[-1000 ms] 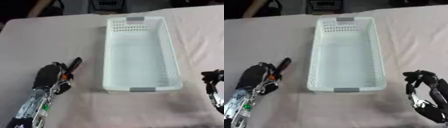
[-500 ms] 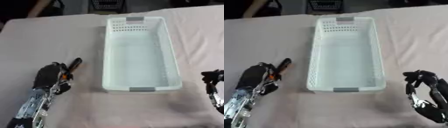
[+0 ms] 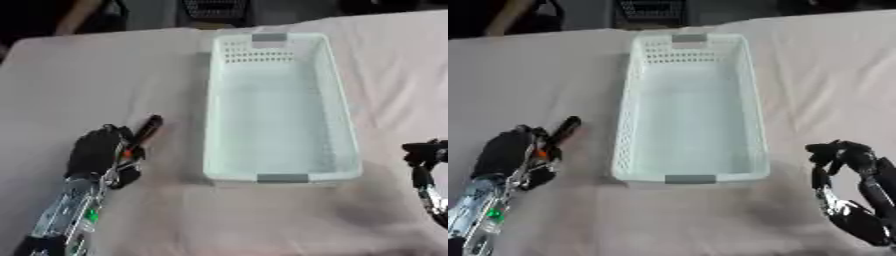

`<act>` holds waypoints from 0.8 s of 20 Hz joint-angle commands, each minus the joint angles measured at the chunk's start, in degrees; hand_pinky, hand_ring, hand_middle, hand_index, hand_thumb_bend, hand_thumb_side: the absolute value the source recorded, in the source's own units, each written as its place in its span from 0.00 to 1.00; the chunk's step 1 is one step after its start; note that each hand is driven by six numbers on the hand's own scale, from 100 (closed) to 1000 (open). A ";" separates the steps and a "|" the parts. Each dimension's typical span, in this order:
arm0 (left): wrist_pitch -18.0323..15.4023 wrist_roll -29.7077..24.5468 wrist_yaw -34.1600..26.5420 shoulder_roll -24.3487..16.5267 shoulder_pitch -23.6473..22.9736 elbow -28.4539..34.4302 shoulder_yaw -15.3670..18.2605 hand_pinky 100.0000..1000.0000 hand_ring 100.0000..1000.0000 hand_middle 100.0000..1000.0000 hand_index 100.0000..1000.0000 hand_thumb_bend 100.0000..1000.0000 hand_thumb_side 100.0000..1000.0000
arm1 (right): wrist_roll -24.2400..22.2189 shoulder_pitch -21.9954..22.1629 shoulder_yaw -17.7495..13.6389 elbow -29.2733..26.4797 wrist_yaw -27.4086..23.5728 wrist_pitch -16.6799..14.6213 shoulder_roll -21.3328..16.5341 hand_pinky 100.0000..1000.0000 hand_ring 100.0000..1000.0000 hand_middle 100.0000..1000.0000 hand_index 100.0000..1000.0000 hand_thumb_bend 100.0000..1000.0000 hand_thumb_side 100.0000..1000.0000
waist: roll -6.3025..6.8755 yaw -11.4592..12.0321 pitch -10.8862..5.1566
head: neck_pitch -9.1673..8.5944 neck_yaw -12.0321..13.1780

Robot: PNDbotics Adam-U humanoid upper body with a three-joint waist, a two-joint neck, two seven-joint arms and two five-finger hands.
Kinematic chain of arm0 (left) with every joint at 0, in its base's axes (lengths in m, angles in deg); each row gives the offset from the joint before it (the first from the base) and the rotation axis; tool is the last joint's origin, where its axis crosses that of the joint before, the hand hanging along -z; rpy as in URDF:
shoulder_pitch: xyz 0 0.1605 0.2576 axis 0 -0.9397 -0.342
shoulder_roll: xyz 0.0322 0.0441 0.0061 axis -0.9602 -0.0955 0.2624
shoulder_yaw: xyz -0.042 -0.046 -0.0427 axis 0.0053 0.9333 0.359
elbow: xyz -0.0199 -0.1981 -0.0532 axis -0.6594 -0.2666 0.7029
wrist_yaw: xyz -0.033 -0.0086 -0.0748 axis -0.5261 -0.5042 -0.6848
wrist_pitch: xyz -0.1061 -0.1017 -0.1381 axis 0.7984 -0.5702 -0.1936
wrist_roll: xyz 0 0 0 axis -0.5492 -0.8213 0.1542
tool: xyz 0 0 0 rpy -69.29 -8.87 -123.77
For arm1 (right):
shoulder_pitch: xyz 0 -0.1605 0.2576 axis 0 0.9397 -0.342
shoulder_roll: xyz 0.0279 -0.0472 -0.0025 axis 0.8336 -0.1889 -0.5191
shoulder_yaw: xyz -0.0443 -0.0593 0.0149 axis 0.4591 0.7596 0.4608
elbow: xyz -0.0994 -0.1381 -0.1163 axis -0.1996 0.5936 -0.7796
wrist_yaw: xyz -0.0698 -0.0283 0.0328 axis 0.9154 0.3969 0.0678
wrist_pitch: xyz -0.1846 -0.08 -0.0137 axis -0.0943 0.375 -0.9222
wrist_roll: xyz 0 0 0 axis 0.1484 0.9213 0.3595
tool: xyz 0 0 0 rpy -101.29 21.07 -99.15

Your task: Pick up objects on the table and place them in the box.

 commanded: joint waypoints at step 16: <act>1.12 2.35 -1.20 -0.44 -0.15 0.49 0.67 0.21 0.05 0.22 0.55 0.00 0.08 | 0.15 0.24 -0.19 -1.21 0.05 0.05 -0.19 0.36 0.50 0.53 0.76 0.00 0.75 | -0.22 0.05 -0.47 | -1.02 -0.72</act>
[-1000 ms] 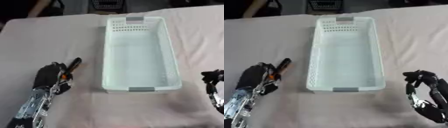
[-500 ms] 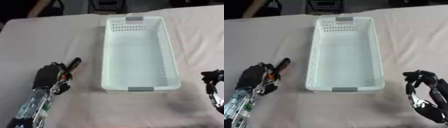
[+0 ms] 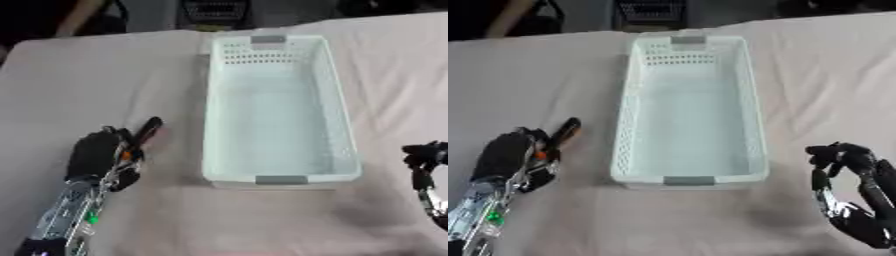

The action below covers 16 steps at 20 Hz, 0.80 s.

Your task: Pick up objects on the table and place them in the box.

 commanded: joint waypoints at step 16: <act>3.29 6.54 -7.74 -0.49 0.08 2.79 2.31 0.20 0.02 0.20 0.54 0.00 0.11 | 0.14 0.25 -0.19 -1.21 0.03 0.08 -0.18 0.36 0.50 0.53 0.77 0.00 0.75 | -0.26 0.22 -0.50 | -0.96 -0.95</act>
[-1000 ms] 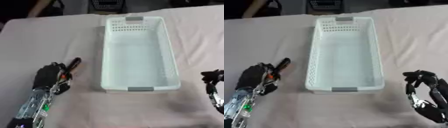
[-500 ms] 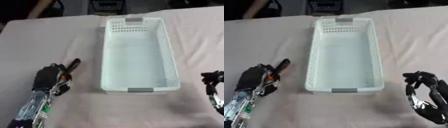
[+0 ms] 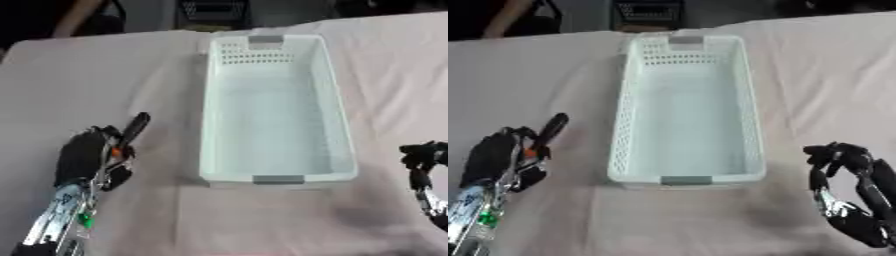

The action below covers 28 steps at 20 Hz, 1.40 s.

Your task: Pick up objects on the table and place them in the box.

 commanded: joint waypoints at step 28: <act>-0.01 -0.40 -7.14 -5.04 10.76 9.14 0.96 0.21 0.02 0.20 0.54 0.00 0.09 | -0.02 0.35 -0.11 -1.20 0.06 0.05 -0.45 0.37 0.50 0.53 0.77 0.00 0.75 | 0.03 -0.01 -0.94 | -1.05 -0.61</act>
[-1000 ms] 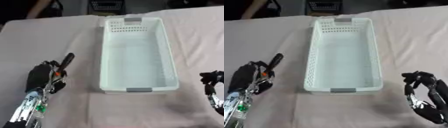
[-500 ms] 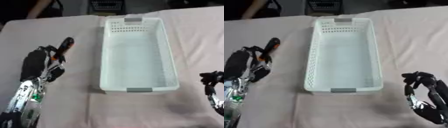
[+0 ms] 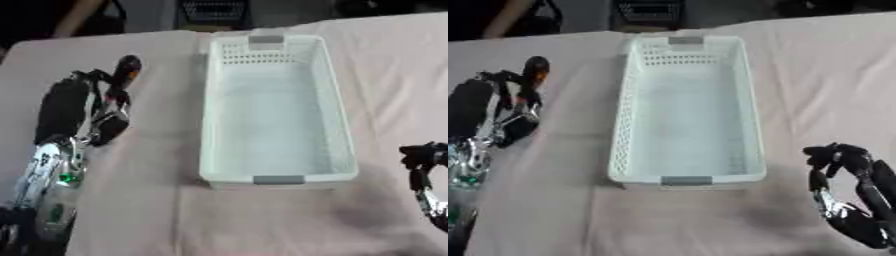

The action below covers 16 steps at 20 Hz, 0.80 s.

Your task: Pick up objects on the table and place them in the box.

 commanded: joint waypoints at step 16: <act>-9.55 -8.33 -3.89 -8.81 16.59 9.38 -9.51 0.23 0.03 0.18 0.53 0.03 0.00 | -0.61 -0.01 0.46 -1.01 -0.25 -0.28 -0.85 0.37 0.50 0.53 0.77 0.00 0.75 | 0.49 -1.34 -1.11 | -1.49 0.23</act>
